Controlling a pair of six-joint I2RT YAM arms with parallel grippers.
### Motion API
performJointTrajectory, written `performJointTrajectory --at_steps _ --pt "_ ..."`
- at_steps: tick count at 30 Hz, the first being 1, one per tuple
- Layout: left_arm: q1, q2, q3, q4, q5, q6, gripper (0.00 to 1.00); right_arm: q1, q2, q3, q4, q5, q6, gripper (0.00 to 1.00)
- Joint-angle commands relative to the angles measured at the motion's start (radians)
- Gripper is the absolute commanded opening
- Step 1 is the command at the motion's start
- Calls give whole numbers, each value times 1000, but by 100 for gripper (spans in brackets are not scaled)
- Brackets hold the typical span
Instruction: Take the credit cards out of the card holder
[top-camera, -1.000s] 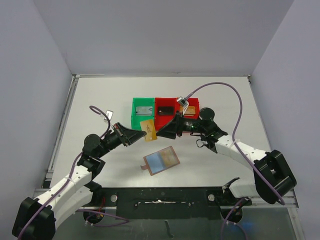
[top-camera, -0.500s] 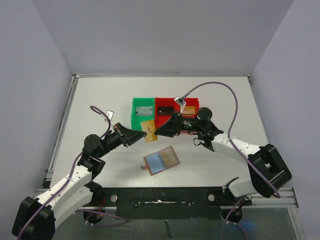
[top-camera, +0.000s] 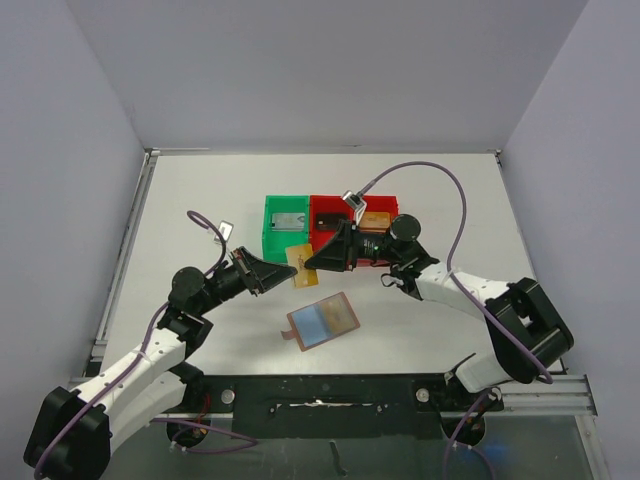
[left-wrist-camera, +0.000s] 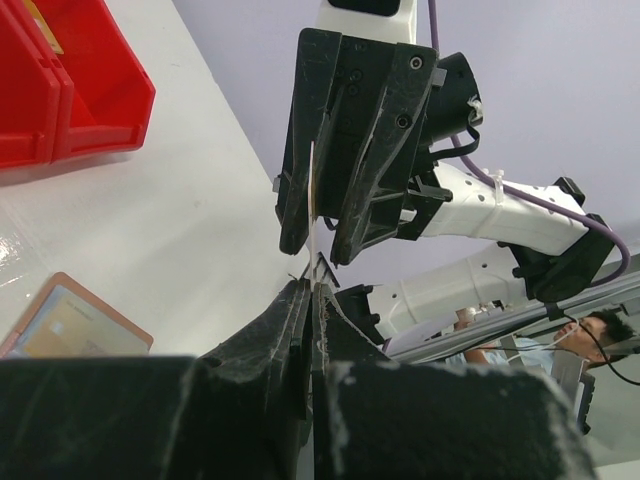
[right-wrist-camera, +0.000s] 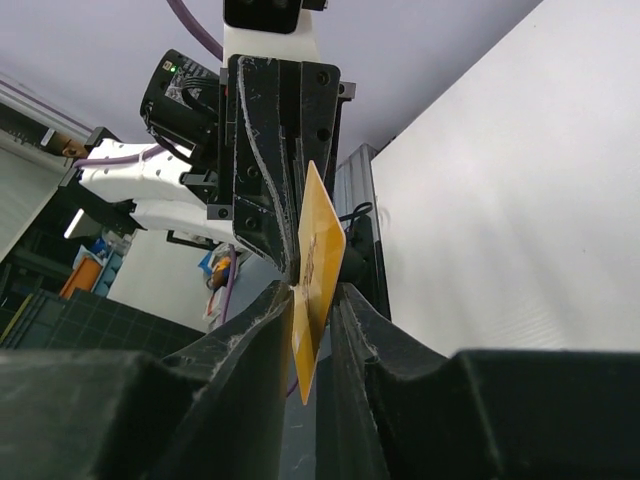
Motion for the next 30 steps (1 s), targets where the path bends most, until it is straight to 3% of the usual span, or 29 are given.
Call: performJointTrajectory --at_steps 1,14,19,21,23,25,27,30 --pt "-4 -6 24 69 3 22 0 10 0 51 69 -37 4 22" --pt "-4 -8 9 101 -20 12 0 11 -2 61 23 -58 -30 18" --pt "-4 -8 3 105 -20 13 0 10 -11 61 25 -56 -35 1" --pt "-4 -11 2 102 -22 15 0 7 -31 57 5 -37 -51 0" --pt "-4 -19 5 75 -22 28 20 1 -58 58 -78 1 -104 0" --pt "-4 -38 10 12 -32 54 48 -9 -97 66 -202 51 -183 0" --pt "-4 -74 19 -90 -62 90 66 -30 -143 78 -360 127 -277 0" --pt "-2 -142 42 -268 -149 159 70 -63 -220 90 -574 265 -400 0"
